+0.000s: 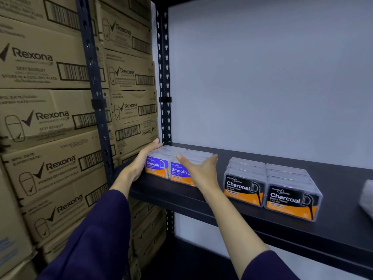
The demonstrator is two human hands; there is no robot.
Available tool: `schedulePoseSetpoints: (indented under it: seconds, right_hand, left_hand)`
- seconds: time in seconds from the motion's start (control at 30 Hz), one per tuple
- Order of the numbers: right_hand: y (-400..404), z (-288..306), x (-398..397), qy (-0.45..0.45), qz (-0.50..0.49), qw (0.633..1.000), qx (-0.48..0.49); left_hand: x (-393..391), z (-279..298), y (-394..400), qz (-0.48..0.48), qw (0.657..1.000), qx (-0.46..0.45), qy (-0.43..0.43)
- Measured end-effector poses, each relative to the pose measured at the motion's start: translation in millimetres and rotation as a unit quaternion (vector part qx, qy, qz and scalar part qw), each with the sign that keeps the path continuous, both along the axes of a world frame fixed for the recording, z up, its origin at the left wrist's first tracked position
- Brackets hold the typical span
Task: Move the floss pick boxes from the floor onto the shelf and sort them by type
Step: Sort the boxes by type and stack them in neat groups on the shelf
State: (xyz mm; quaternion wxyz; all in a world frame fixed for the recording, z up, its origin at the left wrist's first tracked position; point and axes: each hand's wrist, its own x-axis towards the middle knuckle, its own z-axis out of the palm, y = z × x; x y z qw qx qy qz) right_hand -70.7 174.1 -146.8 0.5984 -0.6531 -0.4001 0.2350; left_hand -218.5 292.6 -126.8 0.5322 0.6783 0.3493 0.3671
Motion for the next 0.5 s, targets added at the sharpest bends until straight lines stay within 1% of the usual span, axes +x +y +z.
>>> schedulePoseSetpoints:
  seconds: [0.1, 0.2, 0.4, 0.5]
  right_hand:
    - [1.9, -1.1, -1.4, -0.002, 0.006, 1.000, 0.009]
    - [3.5, -1.3, -1.8, -0.005, -0.011, 1.000, 0.011]
    - [1.8, -3.1, -0.7, -0.017, 0.005, 1.000, 0.013]
    - [2.2, -2.8, -0.9, -0.023, 0.010, 1.000, 0.009]
  left_hand:
    - [0.3, 0.6, 2.2, -0.019, 1.000, -0.005, 0.000]
    - [2.2, -1.2, 2.1, -0.015, 1.000, -0.007, -0.005]
    - [-2.4, -9.9, 8.0, 0.029, 0.999, 0.022, -0.021]
    - [-4.0, -10.4, 4.9, 0.045, 0.999, 0.020, -0.022]
